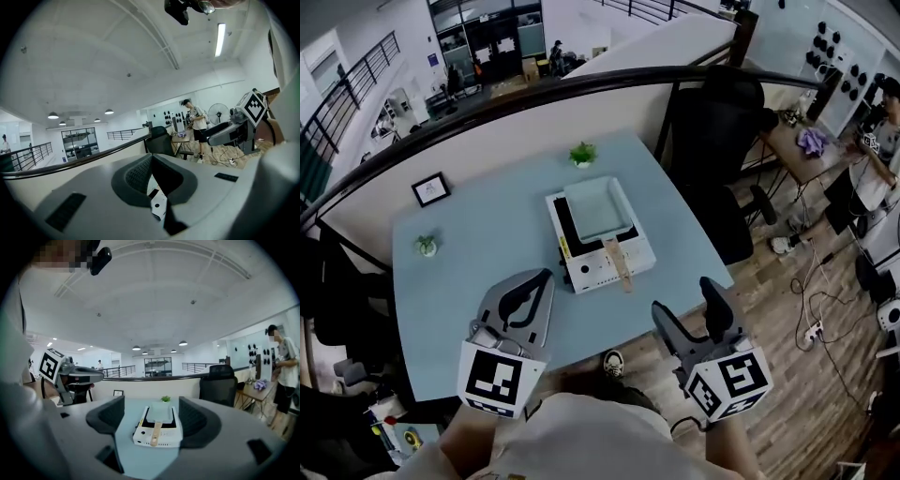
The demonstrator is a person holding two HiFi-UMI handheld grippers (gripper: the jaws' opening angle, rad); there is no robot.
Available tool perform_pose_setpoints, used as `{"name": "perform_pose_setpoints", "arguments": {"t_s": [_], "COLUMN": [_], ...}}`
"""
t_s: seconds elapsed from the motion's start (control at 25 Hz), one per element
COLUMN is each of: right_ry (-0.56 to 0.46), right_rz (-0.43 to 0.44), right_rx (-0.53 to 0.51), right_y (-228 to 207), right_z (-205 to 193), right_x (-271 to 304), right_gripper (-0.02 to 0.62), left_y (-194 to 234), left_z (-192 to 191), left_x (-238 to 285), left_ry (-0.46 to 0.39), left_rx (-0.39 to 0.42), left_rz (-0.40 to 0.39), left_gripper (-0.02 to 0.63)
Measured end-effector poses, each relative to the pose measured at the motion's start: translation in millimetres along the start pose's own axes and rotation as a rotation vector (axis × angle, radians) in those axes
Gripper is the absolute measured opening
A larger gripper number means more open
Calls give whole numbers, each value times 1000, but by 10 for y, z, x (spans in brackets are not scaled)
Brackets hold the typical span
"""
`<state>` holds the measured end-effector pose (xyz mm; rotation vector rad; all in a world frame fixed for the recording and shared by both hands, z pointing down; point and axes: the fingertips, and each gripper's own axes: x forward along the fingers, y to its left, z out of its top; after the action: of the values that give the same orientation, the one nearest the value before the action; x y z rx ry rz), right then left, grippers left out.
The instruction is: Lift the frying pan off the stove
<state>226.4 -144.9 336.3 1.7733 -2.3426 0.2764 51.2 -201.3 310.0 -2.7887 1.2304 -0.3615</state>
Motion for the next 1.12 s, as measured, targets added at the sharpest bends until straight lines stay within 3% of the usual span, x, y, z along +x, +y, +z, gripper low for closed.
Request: {"name": "perform_pose_setpoints", "arguments": {"t_s": [0.36,0.68,1.12], "right_ry": [44,100,234], "right_rz": [163,260,265], "right_rx": [-31,15,43], "right_y": [-474,-547,-253], "right_z": [4,-90,-368], "right_x": [663,1131,1556], "right_gripper": [348,351,353], "left_y": [12,238,660], "left_z": [-187,-290,-494], "left_x": [645,757,686], "left_ry": [80,134,170], "left_rx": [-2,-20,-38], "left_rz": [116,201,203], "left_gripper": [3,3,3]}}
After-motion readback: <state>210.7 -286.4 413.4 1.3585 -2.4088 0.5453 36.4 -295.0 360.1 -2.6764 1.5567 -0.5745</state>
